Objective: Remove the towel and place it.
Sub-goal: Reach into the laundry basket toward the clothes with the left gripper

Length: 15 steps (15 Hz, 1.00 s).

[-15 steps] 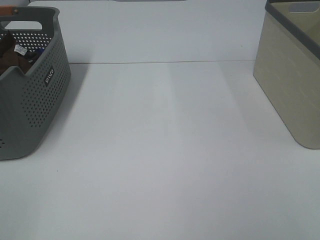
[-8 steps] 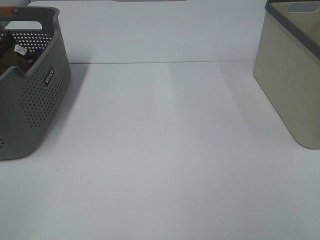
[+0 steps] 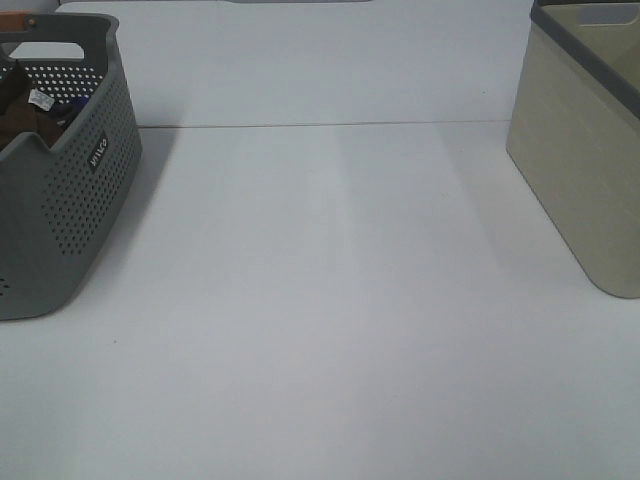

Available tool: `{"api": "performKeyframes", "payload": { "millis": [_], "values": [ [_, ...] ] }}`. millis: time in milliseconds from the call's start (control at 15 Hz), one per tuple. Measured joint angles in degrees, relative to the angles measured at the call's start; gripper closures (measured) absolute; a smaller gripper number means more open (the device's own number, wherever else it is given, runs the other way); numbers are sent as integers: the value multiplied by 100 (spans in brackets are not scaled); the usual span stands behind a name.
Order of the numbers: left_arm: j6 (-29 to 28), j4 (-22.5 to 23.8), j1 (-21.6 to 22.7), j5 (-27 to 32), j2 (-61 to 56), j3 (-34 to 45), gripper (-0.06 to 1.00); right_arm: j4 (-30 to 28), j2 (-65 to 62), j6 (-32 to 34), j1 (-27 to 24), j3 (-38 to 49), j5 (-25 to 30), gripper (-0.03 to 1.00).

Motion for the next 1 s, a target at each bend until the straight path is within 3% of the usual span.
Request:
{"api": "performKeyframes", "payload": {
  "millis": [467, 733, 1000],
  "values": [
    [-6, 6, 0, -57, 189, -57, 7, 0, 0, 0, 0, 0, 0, 19],
    [-6, 63, 0, -1077, 1473, -659, 15, 0, 0, 0, 0, 0, 0, 19],
    [-52, 143, 0, -1650, 3289, -1587, 29, 0, 0, 0, 0, 0, 0, 19]
  ]
}}
